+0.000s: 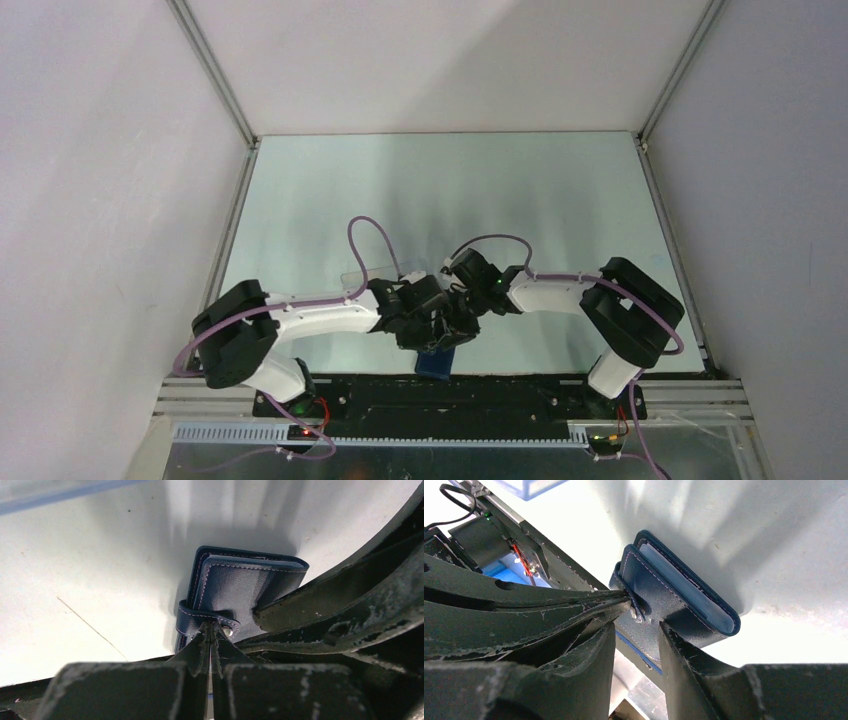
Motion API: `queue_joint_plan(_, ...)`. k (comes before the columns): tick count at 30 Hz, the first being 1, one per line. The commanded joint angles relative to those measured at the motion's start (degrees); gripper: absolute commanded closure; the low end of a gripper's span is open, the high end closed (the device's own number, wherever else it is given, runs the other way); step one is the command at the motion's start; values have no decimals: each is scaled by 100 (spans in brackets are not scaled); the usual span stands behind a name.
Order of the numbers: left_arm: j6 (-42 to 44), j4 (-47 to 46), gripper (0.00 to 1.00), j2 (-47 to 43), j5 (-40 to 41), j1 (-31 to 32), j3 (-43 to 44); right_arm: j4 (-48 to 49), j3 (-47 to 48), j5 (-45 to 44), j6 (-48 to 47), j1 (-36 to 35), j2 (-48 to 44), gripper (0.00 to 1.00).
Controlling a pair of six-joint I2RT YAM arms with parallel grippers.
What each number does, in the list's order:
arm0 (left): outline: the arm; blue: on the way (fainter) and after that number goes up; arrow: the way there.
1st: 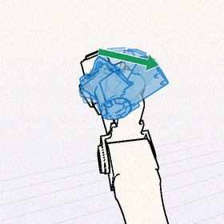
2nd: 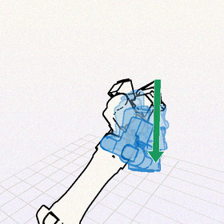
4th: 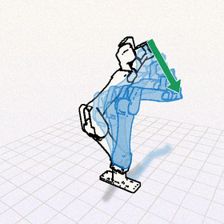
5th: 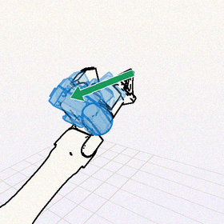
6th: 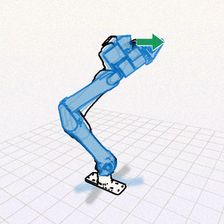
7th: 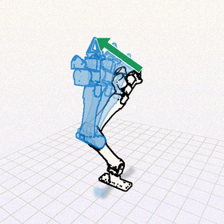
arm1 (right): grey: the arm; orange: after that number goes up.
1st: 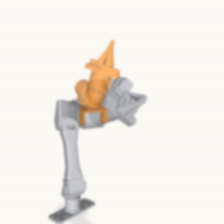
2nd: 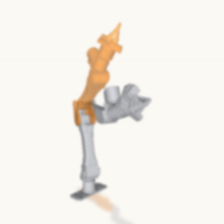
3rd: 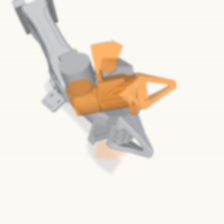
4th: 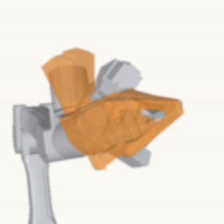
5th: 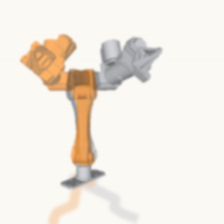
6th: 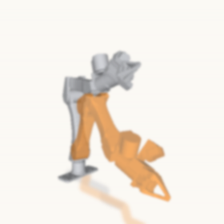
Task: Put the credit cards into the card holder
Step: Close the card holder at the corner of the board, then reset both arms
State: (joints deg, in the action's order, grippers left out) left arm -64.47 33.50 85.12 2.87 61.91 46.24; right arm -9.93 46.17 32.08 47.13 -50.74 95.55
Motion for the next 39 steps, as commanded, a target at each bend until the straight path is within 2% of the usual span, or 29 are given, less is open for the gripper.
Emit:
queue_joint_plan(1, -123, -676, 100, 138, 77, 141, -101, -271, -82, -426, -45, 56, -250, 57)
queue_joint_plan(9, -120, -580, 98, -500, 360, 130, -60, -502, -82, -482, -35, 107, -694, 50)
queue_joint_plan(12, -142, -527, 86, -755, 512, 109, -72, -606, -82, -530, -40, 135, -860, 47)
queue_joint_plan(22, 40, -517, 59, -1316, 548, -114, -152, -974, -82, -742, -220, 401, -1387, 34)
queue_joint_plan(26, 230, -536, 37, -1645, 594, -342, -221, -1168, -82, -874, -429, 655, -1575, 24)
queue_joint_plan(27, 331, -567, 28, -1721, 608, -397, -236, -1204, -82, -969, -484, 698, -1665, 19)
queue_joint_plan(29, 524, -624, 15, -1999, 634, -622, -300, -1373, -89, -1149, -644, 871, -1828, 10)
queue_joint_plan(32, 855, -697, 3, -2582, 672, -1257, -444, -1526, -82, -1500, -1054, 1331, -2151, 1)
queue_joint_plan(37, 1765, -1164, 0, -3610, 474, -2661, -866, -1633, -82, -1871, -1800, 2332, -2632, 1)
queue_joint_plan(39, 2179, -1275, 0, -3810, 456, -3581, -904, -1581, -82, -2045, -2215, 2958, -2783, 1)
